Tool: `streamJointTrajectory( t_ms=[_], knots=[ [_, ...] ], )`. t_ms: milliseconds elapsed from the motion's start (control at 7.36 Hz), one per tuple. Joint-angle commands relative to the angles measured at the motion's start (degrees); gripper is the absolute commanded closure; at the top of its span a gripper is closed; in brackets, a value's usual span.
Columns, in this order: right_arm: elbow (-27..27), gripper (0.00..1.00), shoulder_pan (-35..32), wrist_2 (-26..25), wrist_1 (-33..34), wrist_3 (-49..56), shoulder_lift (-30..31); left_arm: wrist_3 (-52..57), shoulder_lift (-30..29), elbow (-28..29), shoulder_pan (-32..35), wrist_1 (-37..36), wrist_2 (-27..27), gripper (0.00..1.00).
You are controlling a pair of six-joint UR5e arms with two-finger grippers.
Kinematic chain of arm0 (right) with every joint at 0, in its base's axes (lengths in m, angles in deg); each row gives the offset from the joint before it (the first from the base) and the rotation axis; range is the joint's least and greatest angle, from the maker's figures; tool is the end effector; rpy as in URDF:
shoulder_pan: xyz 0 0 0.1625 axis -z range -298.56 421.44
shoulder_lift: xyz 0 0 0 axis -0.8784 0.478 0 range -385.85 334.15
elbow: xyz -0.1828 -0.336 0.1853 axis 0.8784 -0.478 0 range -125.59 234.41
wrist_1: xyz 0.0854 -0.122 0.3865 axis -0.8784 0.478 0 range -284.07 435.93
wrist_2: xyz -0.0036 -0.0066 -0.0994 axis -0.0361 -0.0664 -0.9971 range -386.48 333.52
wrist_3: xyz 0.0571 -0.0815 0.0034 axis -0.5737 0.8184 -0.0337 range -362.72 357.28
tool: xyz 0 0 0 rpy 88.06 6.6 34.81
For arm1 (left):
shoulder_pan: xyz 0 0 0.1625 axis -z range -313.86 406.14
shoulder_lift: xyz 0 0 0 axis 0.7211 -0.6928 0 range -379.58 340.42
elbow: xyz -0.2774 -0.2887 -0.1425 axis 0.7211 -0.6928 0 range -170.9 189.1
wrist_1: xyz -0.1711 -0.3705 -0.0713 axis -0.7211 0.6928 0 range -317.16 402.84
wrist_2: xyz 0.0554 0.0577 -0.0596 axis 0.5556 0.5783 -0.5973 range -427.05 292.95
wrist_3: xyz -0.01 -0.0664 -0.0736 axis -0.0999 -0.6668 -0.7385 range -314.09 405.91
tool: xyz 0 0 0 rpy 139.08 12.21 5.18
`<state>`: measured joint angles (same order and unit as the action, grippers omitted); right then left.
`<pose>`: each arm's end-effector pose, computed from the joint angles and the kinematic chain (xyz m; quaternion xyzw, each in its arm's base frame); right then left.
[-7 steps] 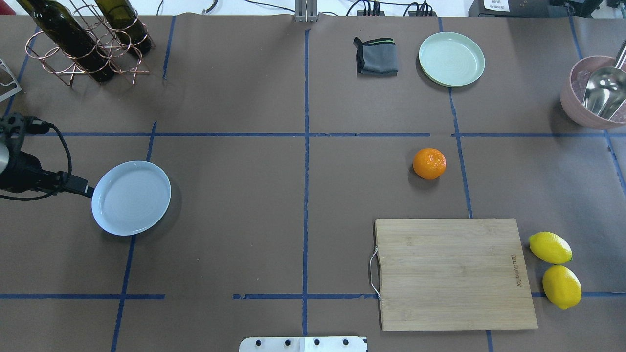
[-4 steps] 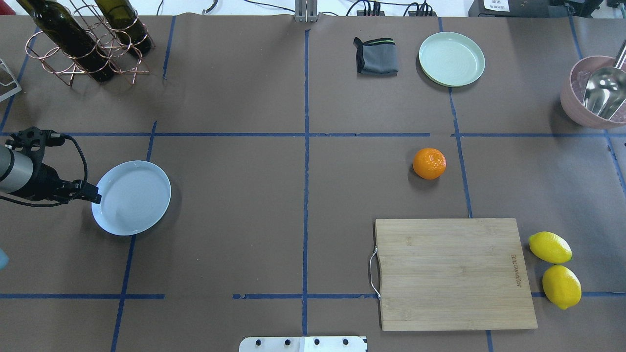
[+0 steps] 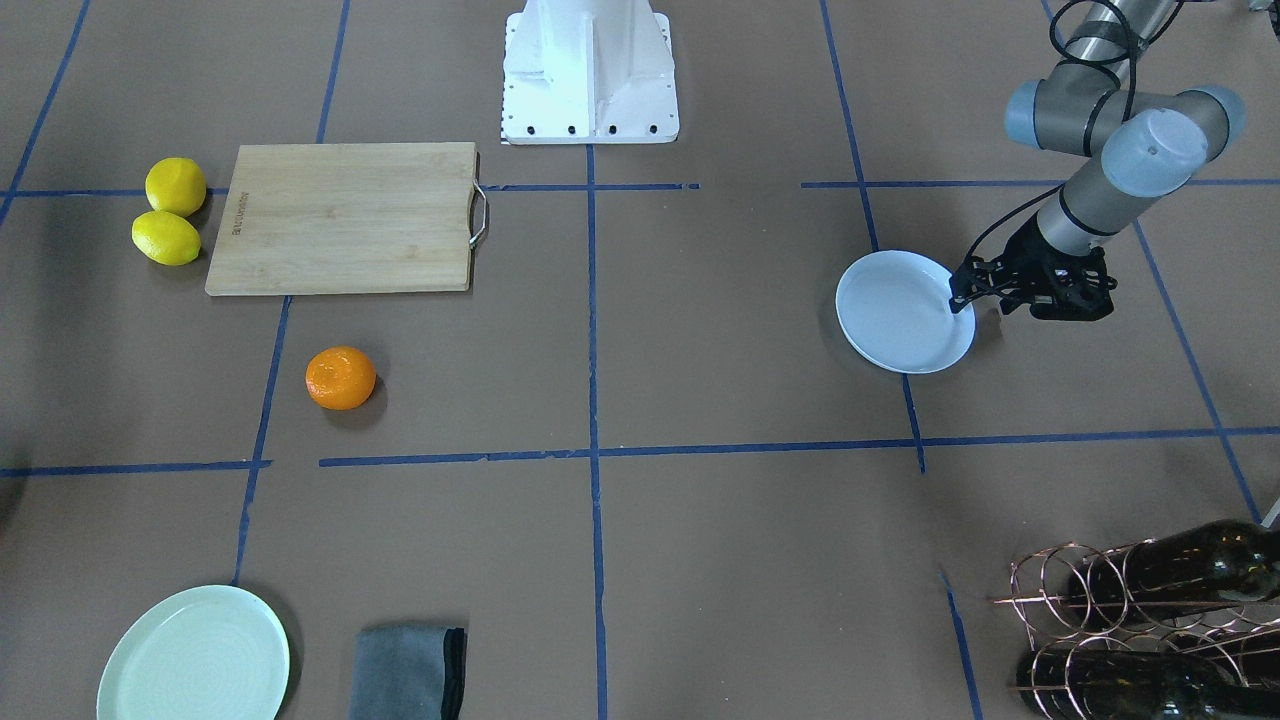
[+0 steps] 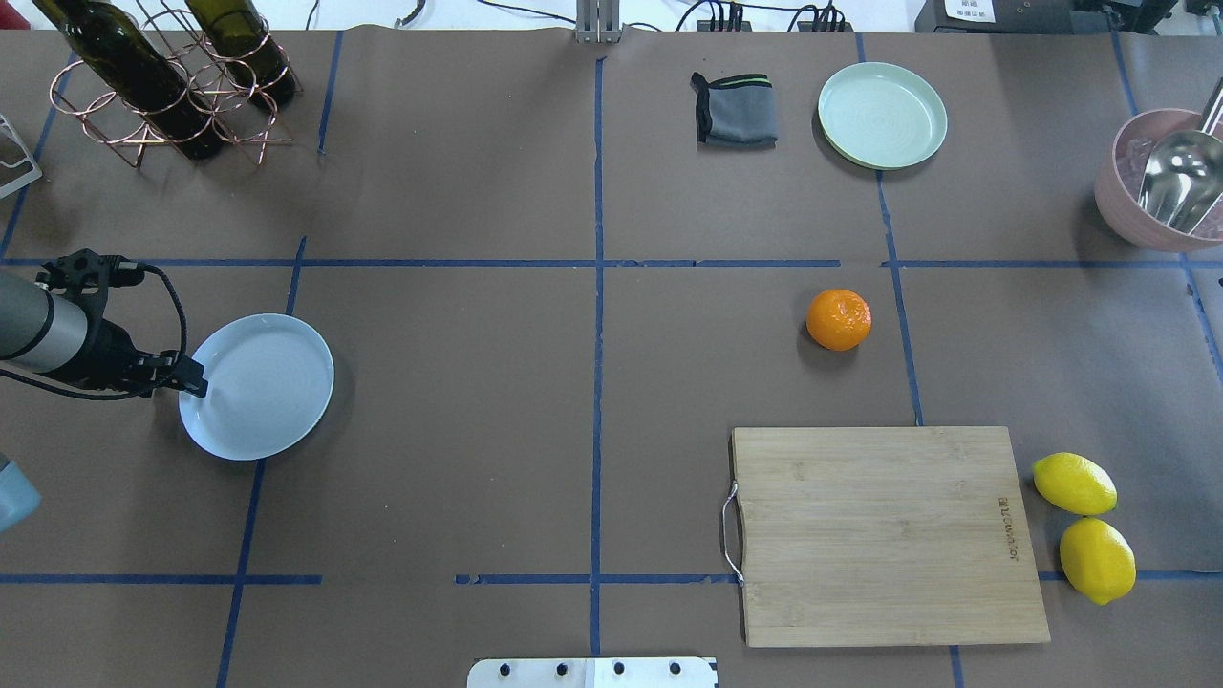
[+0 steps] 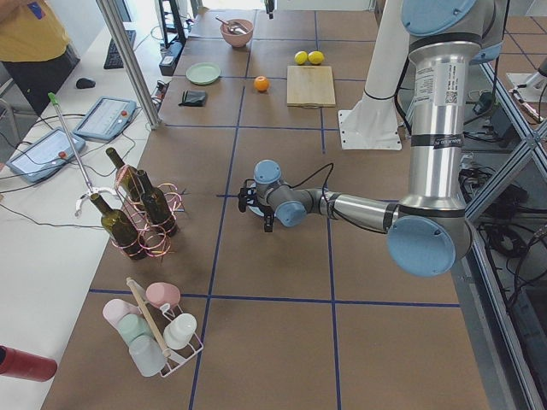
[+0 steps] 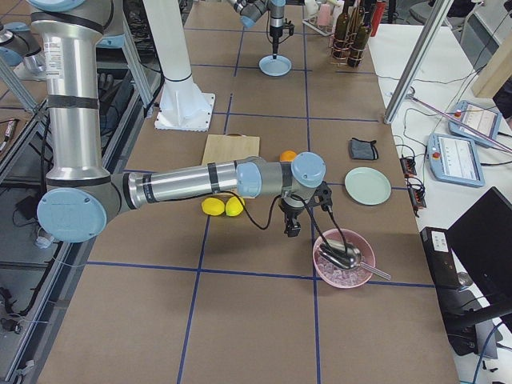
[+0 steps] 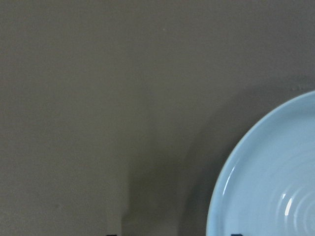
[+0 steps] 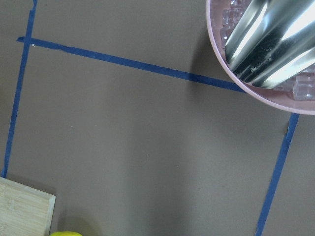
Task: Pick orange to plate
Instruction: 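Reach the left gripper to the rim of the light blue plate, then slide the light blue plate with the left gripper toward the table center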
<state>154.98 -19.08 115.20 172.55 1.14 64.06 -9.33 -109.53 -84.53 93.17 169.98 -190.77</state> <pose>-0.0262 -0.4922 0.5695 0.0104 -0.4366 -0.1197 0.8916 0.2979 -0.4341 0.5607 0.0125 0.4297 0.0045 0.9029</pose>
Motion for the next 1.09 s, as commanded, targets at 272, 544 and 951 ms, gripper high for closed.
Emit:
streamJointTrajectory(
  t_ms=[272,544,951],
  knots=[
    [0.77,0.00,-0.07,0.00,0.06,0.00,0.26,-0.31,-1.20,-0.31,-0.26,0.04,-0.30,1.00],
    [0.94,0.00,-0.07,0.09,0.06,0.00,0.44,-3.02,-1.20,-5.11,-0.09,0.30,-0.47,1.00],
    [1.56,0.00,-0.07,0.09,0.06,-0.08,0.53,-17.92,-10.11,-6.48,-0.26,0.21,-6.27,1.00]
  ],
)
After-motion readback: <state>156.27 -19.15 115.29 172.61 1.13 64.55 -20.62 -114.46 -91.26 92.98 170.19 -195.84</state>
